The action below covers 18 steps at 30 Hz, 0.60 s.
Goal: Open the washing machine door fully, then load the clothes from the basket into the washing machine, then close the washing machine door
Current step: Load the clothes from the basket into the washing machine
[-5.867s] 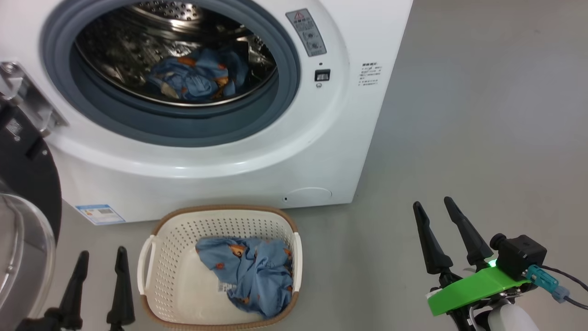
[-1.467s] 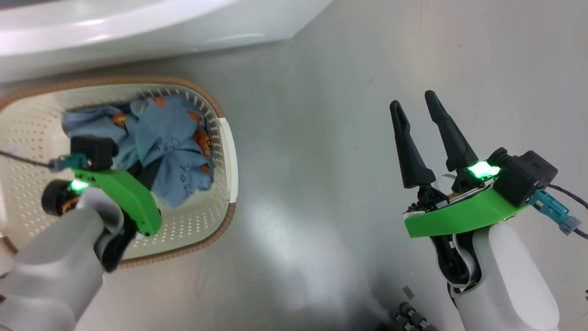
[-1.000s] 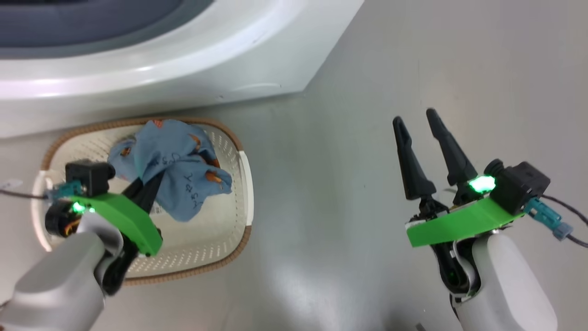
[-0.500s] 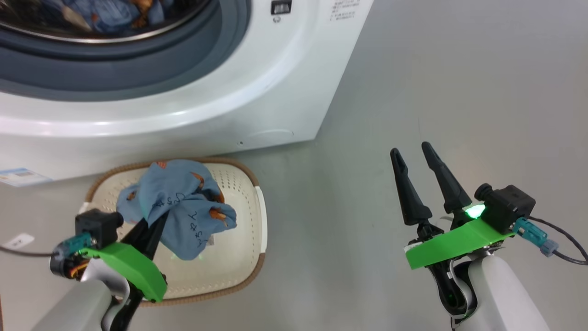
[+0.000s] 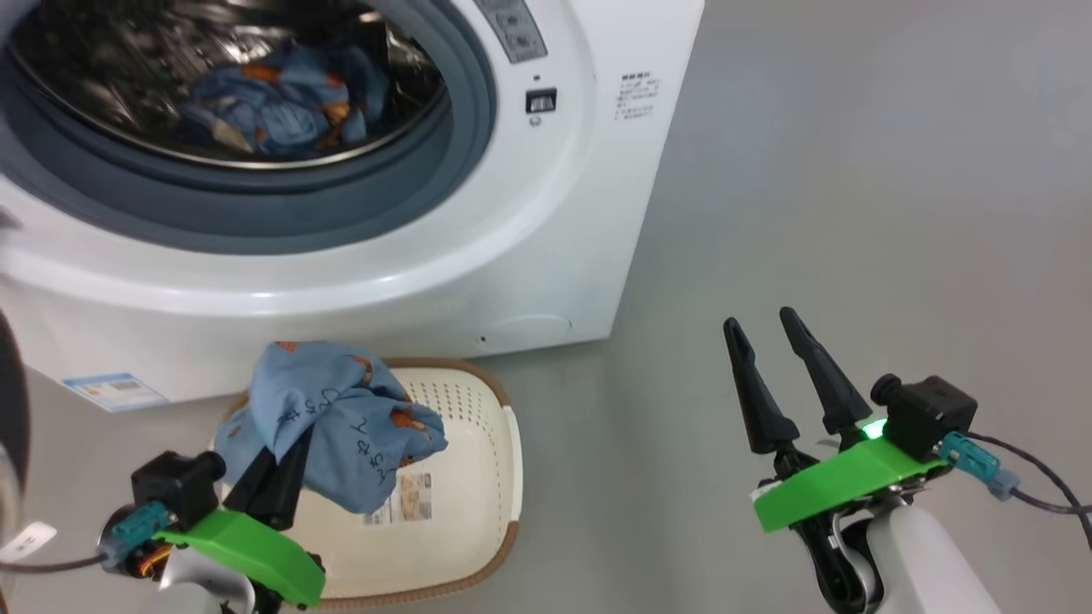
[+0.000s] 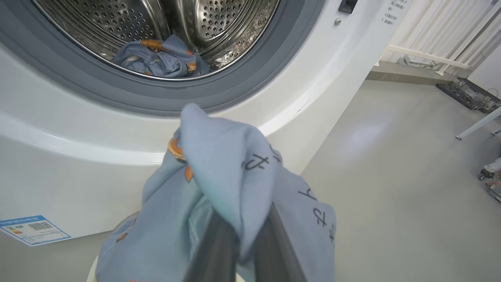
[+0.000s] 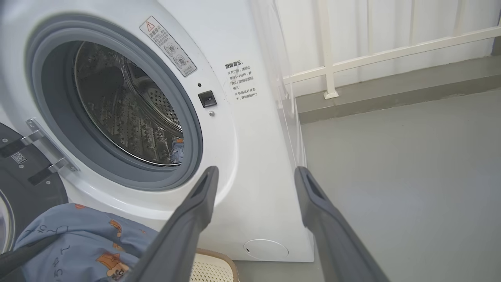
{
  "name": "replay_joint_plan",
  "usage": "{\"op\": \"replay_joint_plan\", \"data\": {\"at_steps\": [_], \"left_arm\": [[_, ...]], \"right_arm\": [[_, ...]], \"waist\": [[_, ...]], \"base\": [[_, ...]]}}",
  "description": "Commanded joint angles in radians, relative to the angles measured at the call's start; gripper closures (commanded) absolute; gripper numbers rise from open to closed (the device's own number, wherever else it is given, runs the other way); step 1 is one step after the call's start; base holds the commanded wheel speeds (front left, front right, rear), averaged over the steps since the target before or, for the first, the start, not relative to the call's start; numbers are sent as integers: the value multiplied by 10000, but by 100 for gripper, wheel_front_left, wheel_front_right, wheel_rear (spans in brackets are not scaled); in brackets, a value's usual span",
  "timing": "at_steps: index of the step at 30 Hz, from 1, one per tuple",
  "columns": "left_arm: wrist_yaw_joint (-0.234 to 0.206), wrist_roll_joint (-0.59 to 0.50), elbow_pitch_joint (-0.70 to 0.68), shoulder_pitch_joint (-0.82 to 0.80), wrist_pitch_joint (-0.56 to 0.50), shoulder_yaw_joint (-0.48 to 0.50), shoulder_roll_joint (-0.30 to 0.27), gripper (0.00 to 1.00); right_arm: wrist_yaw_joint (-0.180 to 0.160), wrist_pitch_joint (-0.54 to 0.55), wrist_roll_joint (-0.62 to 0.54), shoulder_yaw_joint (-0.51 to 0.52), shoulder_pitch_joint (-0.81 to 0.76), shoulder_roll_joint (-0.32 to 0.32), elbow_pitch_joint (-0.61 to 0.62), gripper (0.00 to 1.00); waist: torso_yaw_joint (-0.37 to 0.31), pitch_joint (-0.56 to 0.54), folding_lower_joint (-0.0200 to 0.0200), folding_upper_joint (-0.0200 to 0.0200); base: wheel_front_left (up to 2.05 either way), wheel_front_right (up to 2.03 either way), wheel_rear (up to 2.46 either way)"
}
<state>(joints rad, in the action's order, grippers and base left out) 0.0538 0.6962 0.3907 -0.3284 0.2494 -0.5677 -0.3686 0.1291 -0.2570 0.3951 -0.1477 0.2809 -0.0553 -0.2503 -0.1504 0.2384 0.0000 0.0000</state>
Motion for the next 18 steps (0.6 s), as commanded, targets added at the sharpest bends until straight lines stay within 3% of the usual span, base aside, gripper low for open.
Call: {"op": "replay_joint_plan", "data": {"at_steps": [1, 18], "left_arm": [[-157, -248, -424, 139, 123, 637, -207, 100], [-825, -1125, -2416, 1886, 124, 2125, 295, 100]], "right_arm": [[16, -48, -157, -172, -290, 51, 153, 0], [16, -48, 107, -146, -1200, -616, -102, 0]], "waist": [[196, -571, 0, 0], [420, -2068, 0, 0]], "base": [[0, 0, 0], [0, 0, 0]]}}
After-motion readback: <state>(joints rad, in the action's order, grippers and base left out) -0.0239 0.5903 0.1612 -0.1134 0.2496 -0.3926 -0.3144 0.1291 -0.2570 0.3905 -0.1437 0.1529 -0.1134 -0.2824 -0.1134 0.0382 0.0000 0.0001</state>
